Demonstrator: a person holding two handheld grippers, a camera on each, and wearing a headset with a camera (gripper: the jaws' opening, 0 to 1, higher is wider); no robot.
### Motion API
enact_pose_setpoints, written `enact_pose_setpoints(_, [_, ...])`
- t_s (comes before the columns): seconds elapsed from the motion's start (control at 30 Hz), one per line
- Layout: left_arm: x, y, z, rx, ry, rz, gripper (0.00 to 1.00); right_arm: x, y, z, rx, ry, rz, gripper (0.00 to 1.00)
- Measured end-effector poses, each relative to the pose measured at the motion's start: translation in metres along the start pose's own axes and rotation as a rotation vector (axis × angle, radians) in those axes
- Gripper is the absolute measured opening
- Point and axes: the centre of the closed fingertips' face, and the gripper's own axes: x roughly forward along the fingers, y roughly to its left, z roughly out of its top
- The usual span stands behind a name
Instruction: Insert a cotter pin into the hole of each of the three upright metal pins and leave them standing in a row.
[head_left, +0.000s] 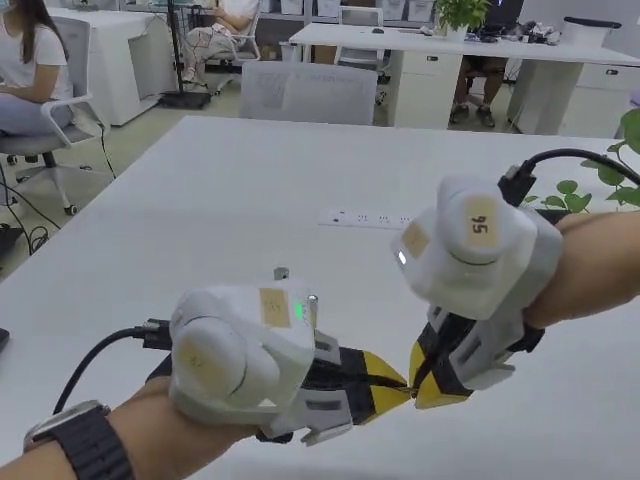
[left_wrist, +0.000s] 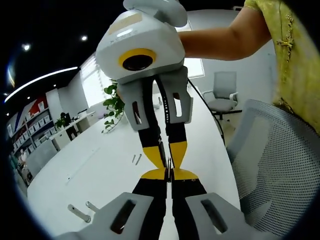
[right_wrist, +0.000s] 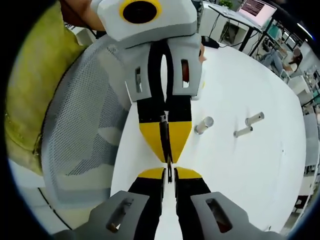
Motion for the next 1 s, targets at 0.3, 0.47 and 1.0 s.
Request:
enact_pose_setpoints(0.3, [-0.008,0.005,0.0,-0.177,-0.045,-0.005,0.0,-0.009,-0.006,0.002,0.008,-0.072,-0.064,0.15])
enact_pose_setpoints(0.47, [-0.011,0.008,0.0,-0.251,-0.061,-0.015,0.0,-0.011,-0.007,0.001,0.015,-0.086,-0.08,0.13])
enact_pose_setpoints(1.0, [-0.011,0.004,0.0,-0.266,-0.077,-0.034,0.0,-0.012,-0.006,0.006,0.002,-0.09,-0.07,0.06])
